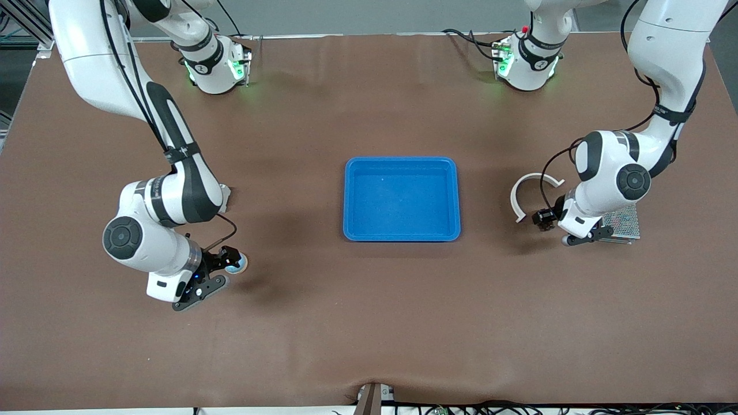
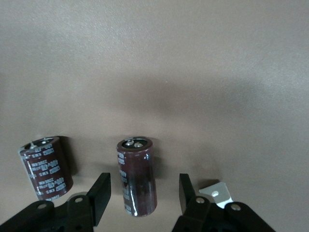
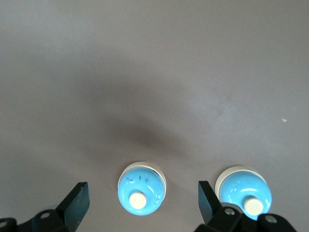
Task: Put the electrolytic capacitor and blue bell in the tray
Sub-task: 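Grasp the brown capacitor with the left gripper and lift it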
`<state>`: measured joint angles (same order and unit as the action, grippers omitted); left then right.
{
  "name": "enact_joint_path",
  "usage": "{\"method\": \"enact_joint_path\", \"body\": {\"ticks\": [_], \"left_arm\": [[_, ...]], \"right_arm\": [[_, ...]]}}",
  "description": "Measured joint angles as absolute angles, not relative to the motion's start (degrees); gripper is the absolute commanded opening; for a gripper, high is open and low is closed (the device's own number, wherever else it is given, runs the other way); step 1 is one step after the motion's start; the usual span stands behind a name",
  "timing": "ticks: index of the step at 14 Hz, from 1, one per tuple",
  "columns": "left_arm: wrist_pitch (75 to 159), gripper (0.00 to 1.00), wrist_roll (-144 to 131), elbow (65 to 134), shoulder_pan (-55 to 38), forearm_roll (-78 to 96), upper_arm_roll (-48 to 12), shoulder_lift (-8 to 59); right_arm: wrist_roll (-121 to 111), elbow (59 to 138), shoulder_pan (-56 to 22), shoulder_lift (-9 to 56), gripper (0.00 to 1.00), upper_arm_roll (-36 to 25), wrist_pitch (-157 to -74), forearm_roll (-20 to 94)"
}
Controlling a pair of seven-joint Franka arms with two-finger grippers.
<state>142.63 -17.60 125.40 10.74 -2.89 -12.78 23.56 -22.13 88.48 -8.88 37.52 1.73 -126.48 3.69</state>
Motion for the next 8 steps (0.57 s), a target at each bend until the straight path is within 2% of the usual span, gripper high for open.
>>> {"method": "enact_joint_path", "body": {"ticks": [2,4,6,8], "left_arm": [[142.68,0.58,-17.6,125.4,10.76,-2.89,-12.78,23.92],[142.69,0.46,-17.6,125.4,10.8,-2.89,-12.78,24.33],[142.72,0.27,-17.6,125.4,10.83,-2.89,-12.78,24.59],[142.73,0.0,-17.6,125.4,10.83,-2.89,-12.78,24.7]], "right_arm": [[-22.13,90.19,-8.59,37.22,1.0,1.6,-127.24,3.69],[-22.21,92.84,-8.24,35.99,1.0,1.51,-129.1,3.69],[-22.84,95.68,-8.14,34.92,1.0,1.5,-131.81,3.69],[-23.19,97.94,-8.15,34.63,1.0,1.55,-134.38,3.69]]}}
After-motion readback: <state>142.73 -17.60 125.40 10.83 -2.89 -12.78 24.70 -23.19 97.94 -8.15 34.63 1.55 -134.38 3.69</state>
